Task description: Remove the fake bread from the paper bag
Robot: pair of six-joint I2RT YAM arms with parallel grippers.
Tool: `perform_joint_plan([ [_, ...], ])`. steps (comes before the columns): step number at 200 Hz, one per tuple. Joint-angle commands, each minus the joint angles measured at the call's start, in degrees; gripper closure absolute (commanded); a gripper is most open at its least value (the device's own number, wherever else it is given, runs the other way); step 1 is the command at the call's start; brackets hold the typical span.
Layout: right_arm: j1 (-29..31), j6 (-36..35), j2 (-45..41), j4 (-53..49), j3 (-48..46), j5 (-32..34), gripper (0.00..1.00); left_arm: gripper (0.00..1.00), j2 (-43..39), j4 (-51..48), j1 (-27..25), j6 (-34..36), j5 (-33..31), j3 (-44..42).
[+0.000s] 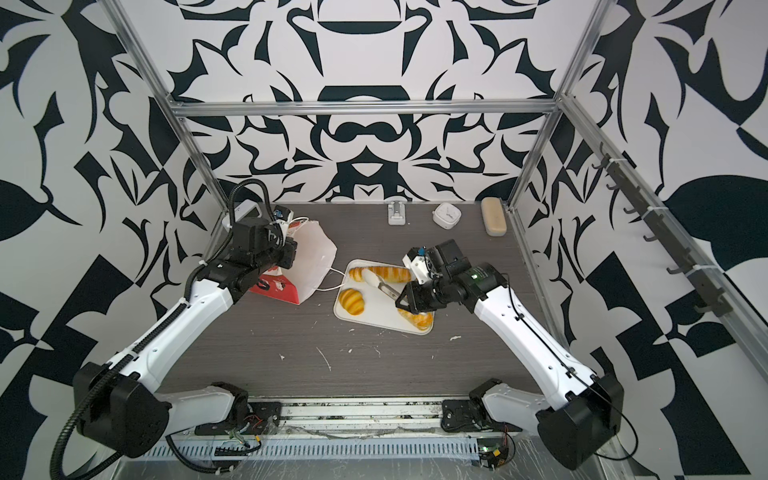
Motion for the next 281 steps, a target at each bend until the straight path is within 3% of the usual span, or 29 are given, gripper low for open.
perform_joint_plan([
  [1,2.22,0.61,1.30,7.02,5.99,-1.92,0.70,1.00,0.27,-1.43,-1.06,0.18,1.24,1.92],
  [58,8.97,0.93,13.36,14.77,12.27,-3.42,0.70,1.00,0.28,-1.61,-3.90,2.06,3.23,1.90],
  [102,13.42,0.40,24.11,18.27,14.92,0.13,0.72,1.00,2.13,1.08,-4.17,6.21,5.28,0.45],
  [128,14.67,0.83,27.28,19.89,16.72,4.21,0.73,1.00,3.02,2.25,-4.15,8.27,6.40,0.30],
  [184,16.88,3.82,31.82,26.21,16.91,5.44,0.73,1.00,8.70,-2.80,-4.21,10.38,8.07,6.50],
  [212,16.88,4.00,33.49,26.79,17.75,5.78,0.72,1.00,9.95,-3.84,-4.59,10.90,5.47,8.88],
  [281,16.82,6.98,39.64,30.63,21.47,-0.63,0.72,1.00,18.77,-18.42,-7.94,14.11,-3.61,25.59],
])
